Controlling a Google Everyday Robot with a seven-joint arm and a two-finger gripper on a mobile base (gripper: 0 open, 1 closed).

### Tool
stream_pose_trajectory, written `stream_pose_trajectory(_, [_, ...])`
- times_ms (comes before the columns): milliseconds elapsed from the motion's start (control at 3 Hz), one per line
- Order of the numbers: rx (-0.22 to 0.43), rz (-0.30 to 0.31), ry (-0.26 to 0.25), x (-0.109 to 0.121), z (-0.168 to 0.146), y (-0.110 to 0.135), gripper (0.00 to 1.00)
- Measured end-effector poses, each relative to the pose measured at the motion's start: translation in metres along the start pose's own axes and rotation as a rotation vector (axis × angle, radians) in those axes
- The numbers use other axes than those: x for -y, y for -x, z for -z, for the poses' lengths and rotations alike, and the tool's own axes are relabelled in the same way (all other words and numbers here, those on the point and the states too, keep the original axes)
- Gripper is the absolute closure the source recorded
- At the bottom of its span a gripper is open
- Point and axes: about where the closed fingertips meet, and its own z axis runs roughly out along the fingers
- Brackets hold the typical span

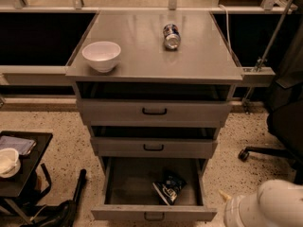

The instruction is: Pick blue chip bag from bottom drawer and place on counter

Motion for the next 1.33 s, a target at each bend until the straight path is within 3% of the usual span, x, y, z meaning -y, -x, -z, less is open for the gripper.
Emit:
stream_pose_trajectory(333, [-0.015,-0.043,-0.040,0.000,-0.011,-0.008,0.00])
stream_pose_trajectory(1000, [0.012,-0.036,-0.050,0.007,-0.014,-0.008,0.00])
stream_pose_trajectory(1333, [0.190,-0.044,-0.075,0.034,-0.019,0.026,0.00])
